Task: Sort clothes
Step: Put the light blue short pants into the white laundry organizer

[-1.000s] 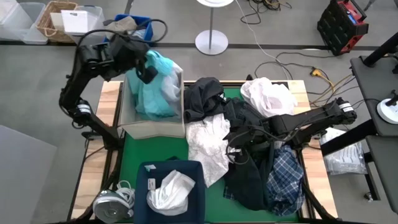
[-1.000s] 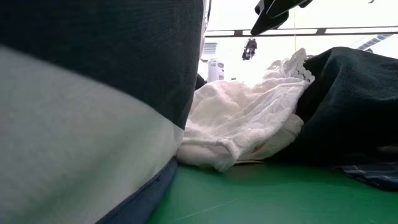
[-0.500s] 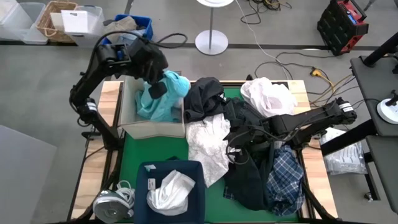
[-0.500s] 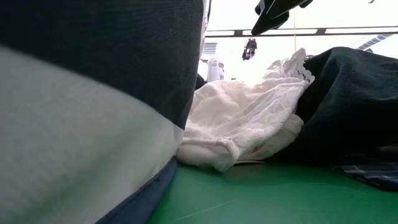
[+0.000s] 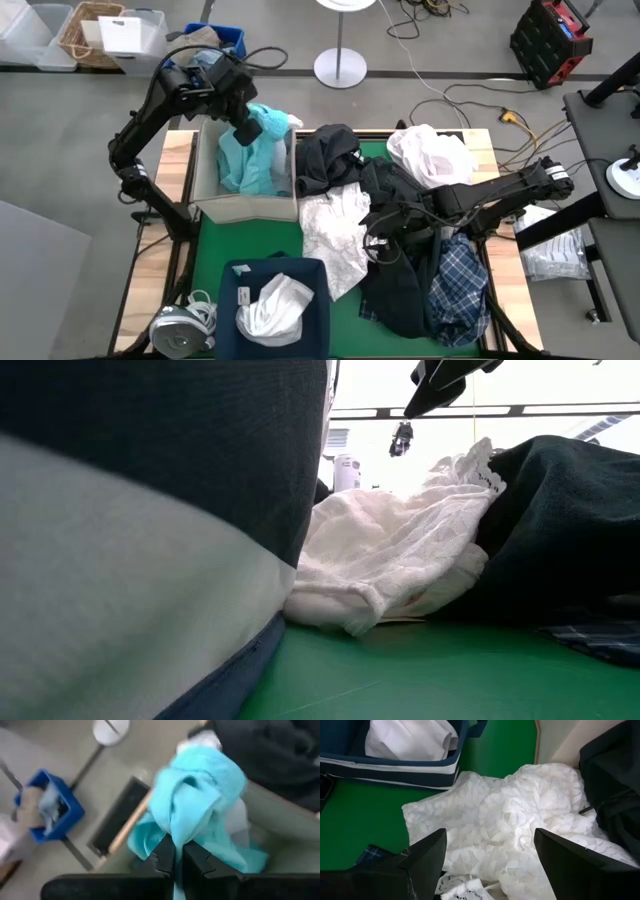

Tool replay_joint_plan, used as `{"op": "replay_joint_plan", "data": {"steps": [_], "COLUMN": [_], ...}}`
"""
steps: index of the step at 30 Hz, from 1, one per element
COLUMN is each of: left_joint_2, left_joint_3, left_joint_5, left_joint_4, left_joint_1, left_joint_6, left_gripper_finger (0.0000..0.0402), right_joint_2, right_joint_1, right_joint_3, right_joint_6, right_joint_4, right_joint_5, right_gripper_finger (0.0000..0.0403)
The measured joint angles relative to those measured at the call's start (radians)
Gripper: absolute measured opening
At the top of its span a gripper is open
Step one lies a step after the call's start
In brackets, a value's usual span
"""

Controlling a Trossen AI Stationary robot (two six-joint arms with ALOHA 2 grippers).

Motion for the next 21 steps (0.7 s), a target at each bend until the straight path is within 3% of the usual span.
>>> {"op": "replay_joint_plan", "data": {"steps": [5, 10, 12, 21], "left_joint_2": [-0.049, -0.056, -0.049, 0.028], "left_joint_3": [-0.179, -0.322, -0.364, -0.421], "left_joint_5": [0.048, 0.346, 0.411, 0.386], "left_joint_4": [0.001, 0.001, 0.0, 0.105], "left_joint_1": [0.001, -0.005, -0.018, -0.003], "left_joint_6": [-0.027, 0.003, 0.038, 0.097], "left_gripper_finger": [0.0, 0.0, 0.0, 0.0], "right_joint_2": [0.0, 0.0, 0.0, 0.0], "right_joint_1": [0.0, 0.0, 0.0, 0.0], "right_joint_3": [0.0, 0.0, 0.0, 0.0], "right_joint_6": [-0.007, -0.013, -0.018, -0.047], "right_joint_4": [0.0, 0.0, 0.001, 0.027], "right_joint_5": [0.0, 0.0, -0.001, -0.001], "right_gripper_finger": [0.0286, 0.0283, 0.0284, 0.0295]}}
